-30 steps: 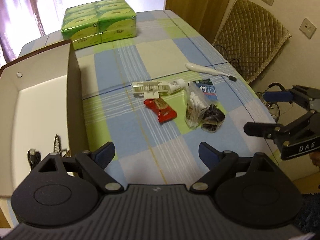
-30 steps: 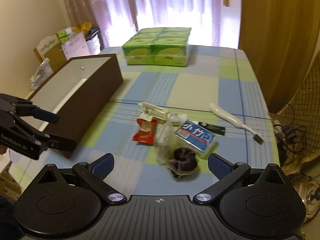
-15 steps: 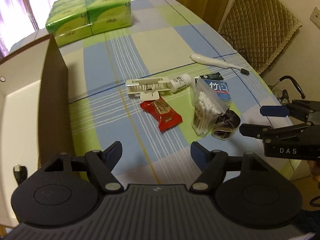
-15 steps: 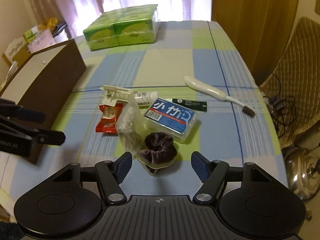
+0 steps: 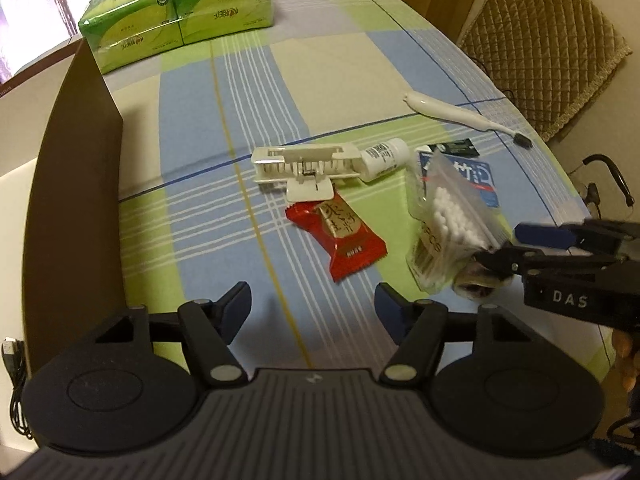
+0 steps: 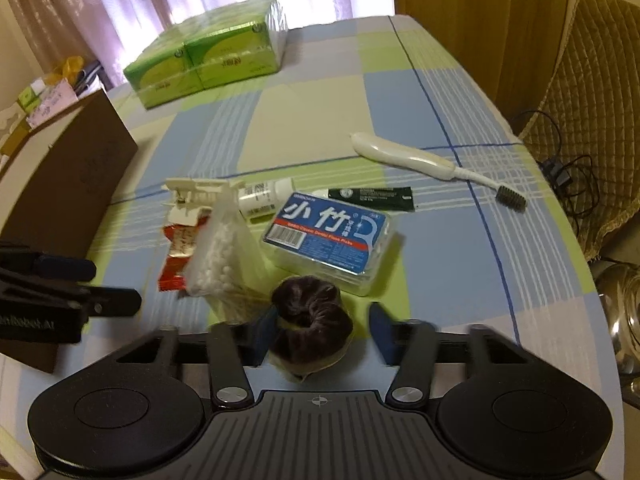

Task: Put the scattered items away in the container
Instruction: 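Grasp the red candy packet with the left tool while the right tool grasps the brown scrunchie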

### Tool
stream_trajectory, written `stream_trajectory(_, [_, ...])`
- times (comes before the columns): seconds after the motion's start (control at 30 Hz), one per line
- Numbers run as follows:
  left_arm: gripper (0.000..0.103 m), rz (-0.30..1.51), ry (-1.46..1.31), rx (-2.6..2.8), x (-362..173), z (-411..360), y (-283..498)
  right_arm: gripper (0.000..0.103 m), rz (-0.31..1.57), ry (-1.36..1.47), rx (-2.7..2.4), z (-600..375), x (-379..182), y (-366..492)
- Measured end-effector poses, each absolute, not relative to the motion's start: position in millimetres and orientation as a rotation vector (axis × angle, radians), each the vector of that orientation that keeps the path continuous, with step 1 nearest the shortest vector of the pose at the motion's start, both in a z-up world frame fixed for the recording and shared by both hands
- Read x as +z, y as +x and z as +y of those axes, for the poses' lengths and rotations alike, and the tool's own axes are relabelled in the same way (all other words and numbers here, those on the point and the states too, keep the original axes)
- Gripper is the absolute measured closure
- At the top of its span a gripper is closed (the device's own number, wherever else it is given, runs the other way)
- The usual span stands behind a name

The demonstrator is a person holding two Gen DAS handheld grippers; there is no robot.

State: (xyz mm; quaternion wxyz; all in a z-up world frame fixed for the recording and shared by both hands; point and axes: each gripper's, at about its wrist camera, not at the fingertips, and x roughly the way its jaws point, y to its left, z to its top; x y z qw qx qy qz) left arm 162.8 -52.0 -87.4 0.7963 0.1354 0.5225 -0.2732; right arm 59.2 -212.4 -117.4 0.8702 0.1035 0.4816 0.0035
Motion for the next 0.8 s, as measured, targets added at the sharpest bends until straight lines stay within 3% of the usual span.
stream_trajectory(0.1, [0.039, 1.124, 0.279, -0.590, -91, -55, 167, 0.063, 1.018, 0.215, 0.010, -216, -124, 60])
stream_trajectory(0.13, [0.039, 1.124, 0.277, -0.591, -92, -56, 169, 0.075, 1.018, 0.203, 0.011, -217, -125, 59])
stream_trajectory(0.23, [0.040, 1.132, 0.274, -0.596, -96, -60, 173, 0.085, 1.046, 0.156, -0.004, -222, -127, 59])
stream_trajectory(0.8, [0.057, 1.144, 0.260, -0.622, -124, -95, 202, 0.085, 1.051, 0.210, -0.170, -277, -122, 48])
